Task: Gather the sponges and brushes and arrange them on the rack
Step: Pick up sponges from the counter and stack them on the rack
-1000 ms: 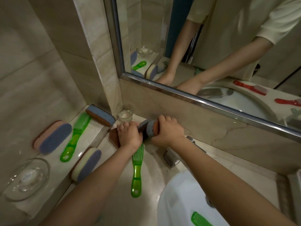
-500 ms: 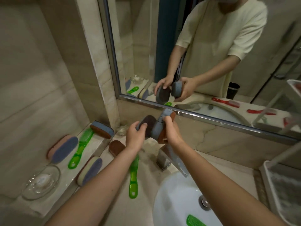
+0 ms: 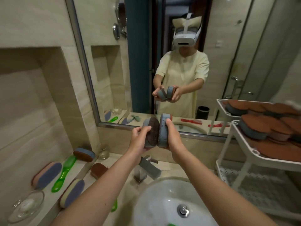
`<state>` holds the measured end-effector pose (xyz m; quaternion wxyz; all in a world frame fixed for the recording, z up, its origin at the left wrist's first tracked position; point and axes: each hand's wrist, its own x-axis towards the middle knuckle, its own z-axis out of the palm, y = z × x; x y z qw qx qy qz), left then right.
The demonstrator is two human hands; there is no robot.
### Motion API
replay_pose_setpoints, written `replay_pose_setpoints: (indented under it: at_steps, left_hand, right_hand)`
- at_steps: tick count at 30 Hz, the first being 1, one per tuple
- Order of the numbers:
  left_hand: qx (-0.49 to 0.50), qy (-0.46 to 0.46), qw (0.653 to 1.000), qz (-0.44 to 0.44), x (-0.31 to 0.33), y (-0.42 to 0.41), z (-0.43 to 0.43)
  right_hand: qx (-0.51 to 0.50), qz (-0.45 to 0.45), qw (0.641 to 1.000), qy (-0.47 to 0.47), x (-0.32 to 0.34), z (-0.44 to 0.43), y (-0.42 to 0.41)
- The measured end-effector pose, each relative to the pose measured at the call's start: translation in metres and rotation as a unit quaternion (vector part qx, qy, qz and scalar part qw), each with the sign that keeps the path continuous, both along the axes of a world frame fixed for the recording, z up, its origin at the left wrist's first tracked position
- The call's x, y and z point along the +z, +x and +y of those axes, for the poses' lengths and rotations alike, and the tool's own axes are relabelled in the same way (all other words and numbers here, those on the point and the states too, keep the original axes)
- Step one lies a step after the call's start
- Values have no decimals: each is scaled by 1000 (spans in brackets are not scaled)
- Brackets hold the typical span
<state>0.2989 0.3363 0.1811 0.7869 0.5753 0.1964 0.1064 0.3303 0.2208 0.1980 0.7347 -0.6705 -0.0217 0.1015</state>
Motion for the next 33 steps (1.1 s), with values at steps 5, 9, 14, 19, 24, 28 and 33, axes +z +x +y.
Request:
replay_pose_setpoints:
  at_steps: [5, 9, 14, 19, 24, 28, 33]
  left_hand:
    - [-41, 5, 999, -26, 33, -3, -58]
    - [-76, 41, 996, -34, 54, -5, -109]
    - [-98, 97, 989, -47, 64, -9, -181]
    - [-121, 128, 981, -82, 69, -8, -251]
    - [-143, 174, 963, -150, 65, 2, -305]
    - [-146, 243, 941, -186, 62, 13, -335]
    - [-107, 458, 862, -189, 48, 23, -352]
  right_hand:
    - [-24, -35, 999, 14, 26, -57, -11]
    - [-55, -37, 997, 26, 41, -109, -18]
    - [-96, -37, 995, 8, 53, -183, -22]
    - [-99, -90, 990, -47, 61, -260, -30]
    - [-108, -159, 979, -71, 68, -330, -33]
    - [-175, -177, 949, -193, 66, -381, -24]
    - [-187, -226, 867, -403, 54, -424, -15]
